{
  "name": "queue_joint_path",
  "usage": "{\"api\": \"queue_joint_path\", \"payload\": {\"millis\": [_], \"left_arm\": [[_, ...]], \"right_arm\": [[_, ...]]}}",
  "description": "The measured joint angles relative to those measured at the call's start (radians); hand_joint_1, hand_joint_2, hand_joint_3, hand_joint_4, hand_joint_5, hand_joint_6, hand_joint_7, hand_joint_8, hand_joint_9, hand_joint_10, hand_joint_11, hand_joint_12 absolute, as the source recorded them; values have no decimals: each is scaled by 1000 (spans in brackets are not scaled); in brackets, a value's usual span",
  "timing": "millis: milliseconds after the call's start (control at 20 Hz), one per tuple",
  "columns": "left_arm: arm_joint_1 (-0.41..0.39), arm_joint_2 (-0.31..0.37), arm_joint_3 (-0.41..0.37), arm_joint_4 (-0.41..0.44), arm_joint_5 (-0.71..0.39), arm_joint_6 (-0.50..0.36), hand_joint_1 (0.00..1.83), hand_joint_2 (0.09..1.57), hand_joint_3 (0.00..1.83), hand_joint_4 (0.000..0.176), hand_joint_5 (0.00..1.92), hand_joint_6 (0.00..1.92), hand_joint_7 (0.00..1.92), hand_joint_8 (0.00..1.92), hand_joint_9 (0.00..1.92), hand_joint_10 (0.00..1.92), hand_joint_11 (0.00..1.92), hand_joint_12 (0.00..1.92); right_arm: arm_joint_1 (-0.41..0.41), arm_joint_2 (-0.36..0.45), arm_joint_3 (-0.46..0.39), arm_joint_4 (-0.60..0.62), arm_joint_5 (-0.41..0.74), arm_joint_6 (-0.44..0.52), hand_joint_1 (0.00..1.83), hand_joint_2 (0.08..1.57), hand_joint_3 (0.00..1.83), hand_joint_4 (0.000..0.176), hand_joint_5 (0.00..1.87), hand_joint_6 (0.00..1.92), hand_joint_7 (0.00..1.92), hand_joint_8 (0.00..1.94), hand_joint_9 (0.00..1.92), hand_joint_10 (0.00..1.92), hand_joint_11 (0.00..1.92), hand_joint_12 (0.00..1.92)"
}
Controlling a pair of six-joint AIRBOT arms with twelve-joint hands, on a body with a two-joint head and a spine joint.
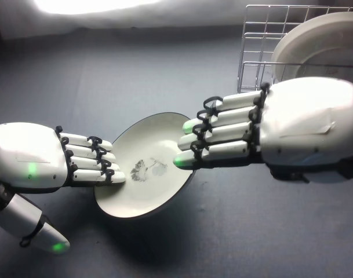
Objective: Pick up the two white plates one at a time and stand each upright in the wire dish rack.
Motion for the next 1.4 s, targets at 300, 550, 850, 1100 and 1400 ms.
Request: {"api": "queue_joint_path", "payload": {"millis": [300, 550, 850, 1100, 1400], "left_arm": [[0, 0, 0, 0, 0, -4, 0, 1109, 6, 0, 71, 6, 57, 3, 23, 2, 25, 15], [0, 0, 0, 0, 0, -4, 0, 1102, 1, 0, 74, 4, 64, 6, 37, 6, 37, 24], [4, 0, 0, -3, -1, -4, 0, 1095, 0, 0, 67, 0, 52, 0, 22, 0, 15, 18], [4, 0, 0, -3, -1, -4, 0, 1093, 0, 0, 74, 5, 55, 10, 23, 8, 28, 24], [4, 0, 0, -3, -2, -4, 0, 1104, 0, 0, 69, 1, 41, 1, 5, 2, 17, 24]], "right_arm": [[-13, -73, 16, -14, -62, -2, 1497, 1068, 3, 0, 147, 1, 148, 2, 124, 2, 0, 620], [-13, -154, 84, -27, -103, -3, 1526, 1094, 4, 0, 201, 10, 188, 6, 158, 7, 0, 735], [-13, -252, 179, -34, -120, -3, 1475, 1090, 0, 0, 283, 12, 245, 6, 234, 12, 0, 966], [-13, -330, 242, -35, -132, -3, 1314, 1055, 1, 0, 246, 3, 240, 1, 211, 2, 0, 775], [-26, -404, 312, -34, -147, -6, 1298, 1064, 0, 0, 267, 2, 268, 1, 261, 6, 0, 762]]}}
